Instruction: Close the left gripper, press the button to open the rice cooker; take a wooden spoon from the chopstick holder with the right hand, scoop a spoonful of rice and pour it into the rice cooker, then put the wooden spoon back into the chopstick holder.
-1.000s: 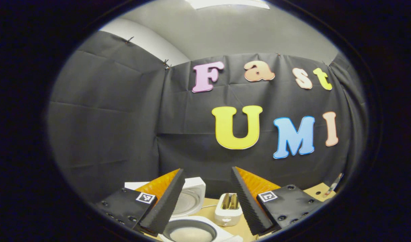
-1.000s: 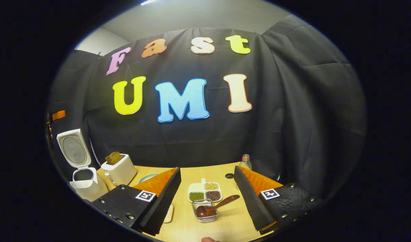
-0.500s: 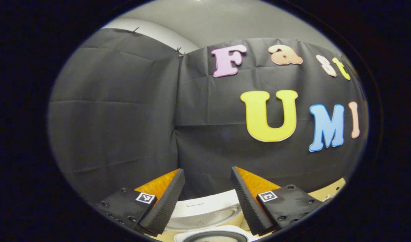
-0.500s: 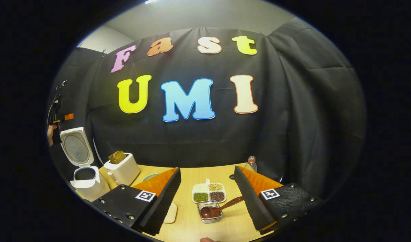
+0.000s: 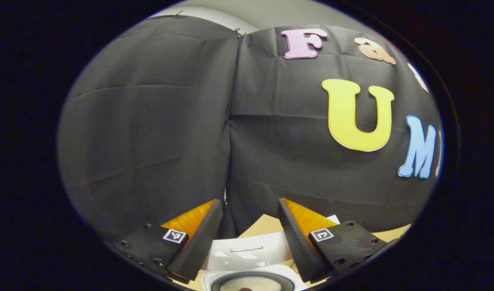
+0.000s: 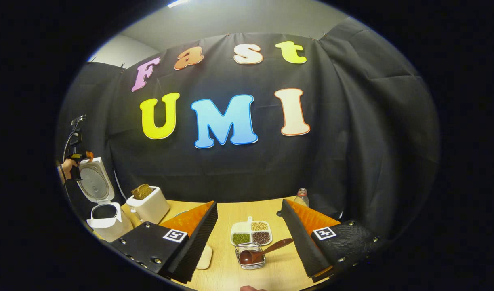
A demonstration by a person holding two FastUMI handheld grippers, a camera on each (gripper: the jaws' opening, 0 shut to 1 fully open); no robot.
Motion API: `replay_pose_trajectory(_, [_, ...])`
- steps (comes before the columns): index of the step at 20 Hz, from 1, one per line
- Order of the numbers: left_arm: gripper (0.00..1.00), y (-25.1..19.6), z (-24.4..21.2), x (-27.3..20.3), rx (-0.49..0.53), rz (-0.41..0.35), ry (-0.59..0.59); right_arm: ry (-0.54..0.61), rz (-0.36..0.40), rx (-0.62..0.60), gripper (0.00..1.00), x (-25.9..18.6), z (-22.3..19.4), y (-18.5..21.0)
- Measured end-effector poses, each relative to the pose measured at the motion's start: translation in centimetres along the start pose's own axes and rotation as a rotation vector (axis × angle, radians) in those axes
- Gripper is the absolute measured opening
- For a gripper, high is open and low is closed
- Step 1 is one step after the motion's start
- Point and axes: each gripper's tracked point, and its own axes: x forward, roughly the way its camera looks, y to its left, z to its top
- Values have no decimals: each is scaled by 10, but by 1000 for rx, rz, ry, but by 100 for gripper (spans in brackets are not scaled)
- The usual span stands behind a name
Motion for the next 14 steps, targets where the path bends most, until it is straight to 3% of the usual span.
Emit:
replay_pose_trajectory(2, [94, -3, -2, -4, -14, 0, -7, -5, 9, 4, 98, 3, 3, 1])
replay_pose_trajectory(4, [100, -6, -5, -17, -11, 0, -19, -7, 23, 14, 98, 4, 5, 4])
replay_pose_trajectory(7, [92, -14, -16, -41, 0, 2, -49, -8, 46, 13, 98, 3, 7, 9])
replay_pose_trajectory(8, [100, -16, -20, -51, 3, 2, -59, -8, 55, 6, 98, 2, 7, 12])
replay_pose_trajectory(12, [100, -30, -50, -87, 9, -11, -56, -36, 69, -15, 98, -6, 19, 9])
replay_pose_trajectory(14, [94, -38, -71, -106, 2, -28, -42, -63, 74, -9, 98, -12, 29, 8])
